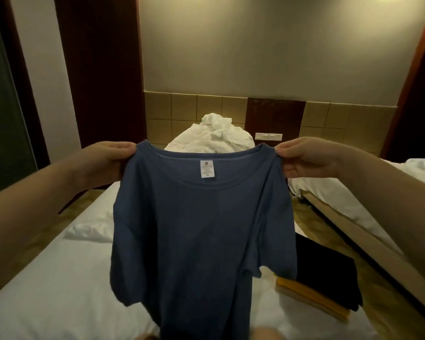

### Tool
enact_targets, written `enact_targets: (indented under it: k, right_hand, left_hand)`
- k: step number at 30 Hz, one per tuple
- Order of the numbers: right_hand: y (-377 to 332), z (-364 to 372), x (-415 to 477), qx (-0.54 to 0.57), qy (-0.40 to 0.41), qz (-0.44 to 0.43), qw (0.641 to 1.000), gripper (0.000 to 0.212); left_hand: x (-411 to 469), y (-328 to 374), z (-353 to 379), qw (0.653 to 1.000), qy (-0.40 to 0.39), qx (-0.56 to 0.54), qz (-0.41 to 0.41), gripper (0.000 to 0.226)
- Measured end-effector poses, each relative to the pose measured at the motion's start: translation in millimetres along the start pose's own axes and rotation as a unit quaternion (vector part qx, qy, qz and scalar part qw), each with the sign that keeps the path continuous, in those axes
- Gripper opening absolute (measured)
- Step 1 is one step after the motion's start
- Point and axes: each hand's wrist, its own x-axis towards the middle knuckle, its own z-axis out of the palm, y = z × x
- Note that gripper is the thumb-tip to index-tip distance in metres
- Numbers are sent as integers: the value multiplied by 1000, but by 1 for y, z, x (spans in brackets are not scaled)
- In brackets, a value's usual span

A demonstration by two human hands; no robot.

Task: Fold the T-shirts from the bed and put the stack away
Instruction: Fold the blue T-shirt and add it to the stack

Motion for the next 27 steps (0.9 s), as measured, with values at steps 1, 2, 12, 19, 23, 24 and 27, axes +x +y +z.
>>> enact_targets:
  k: [1,2,12,19,23,24,27]
  right_hand:
    - [0,-2,1,11,1,2,1000,18]
    - [-1,-2,2,15,5,0,1000,18]
    - [-7,-13,7,-154,25,17,988,19]
    - [0,-4,9,-231,70,43,970,14]
    - [-19,-1,13,-63,164,-126,976,14]
    - [-26,-1,13,25,166,-177,970,15]
    - [-36,4,22,-23,197,-230,953,16]
  left_hand:
    - [1,0,0,1000,5,-12,9,26]
    - [1,1,-1,999,15,-28,19,25]
    - [6,1,-8,997,-73,-25,3,17]
    - [4,7,-5,987,-3,160,-22,12]
    - [3,38,-4,991,102,11,91,16]
    - [3,48,-2,986,117,-33,117,17]
    - [13,55,9,974,133,111,144,13]
